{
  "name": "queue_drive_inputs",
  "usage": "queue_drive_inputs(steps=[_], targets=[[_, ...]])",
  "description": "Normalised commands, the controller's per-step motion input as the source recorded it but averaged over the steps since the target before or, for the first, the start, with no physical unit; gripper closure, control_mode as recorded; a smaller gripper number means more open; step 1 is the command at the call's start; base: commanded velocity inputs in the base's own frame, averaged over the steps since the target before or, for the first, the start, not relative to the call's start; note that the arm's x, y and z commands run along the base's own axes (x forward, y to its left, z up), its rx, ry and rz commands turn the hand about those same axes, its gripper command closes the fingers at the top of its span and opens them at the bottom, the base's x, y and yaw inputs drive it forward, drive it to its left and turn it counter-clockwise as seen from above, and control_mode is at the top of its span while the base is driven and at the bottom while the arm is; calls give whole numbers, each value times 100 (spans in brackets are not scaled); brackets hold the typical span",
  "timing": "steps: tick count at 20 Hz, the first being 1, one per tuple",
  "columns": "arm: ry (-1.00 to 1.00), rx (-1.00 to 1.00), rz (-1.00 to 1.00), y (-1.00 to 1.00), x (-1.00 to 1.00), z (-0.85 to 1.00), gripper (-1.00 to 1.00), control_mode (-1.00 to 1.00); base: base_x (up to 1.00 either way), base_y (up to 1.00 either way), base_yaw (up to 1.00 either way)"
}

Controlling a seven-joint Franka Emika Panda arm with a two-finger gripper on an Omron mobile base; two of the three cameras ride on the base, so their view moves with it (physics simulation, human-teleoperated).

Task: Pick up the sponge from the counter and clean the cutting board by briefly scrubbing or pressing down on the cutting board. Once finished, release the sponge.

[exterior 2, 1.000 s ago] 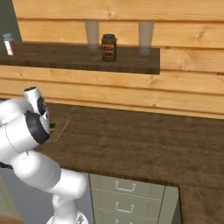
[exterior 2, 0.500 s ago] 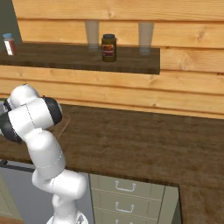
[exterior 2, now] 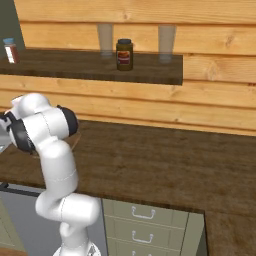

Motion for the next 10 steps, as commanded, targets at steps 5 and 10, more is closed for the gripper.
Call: queue_drive_inputs(steps=[5,10], targets=[[-4,0,-7,-1,0,-40,100,-100,0,0,0],[-17,0,-3,-5,0,-23,100,-100,0,0,0]])
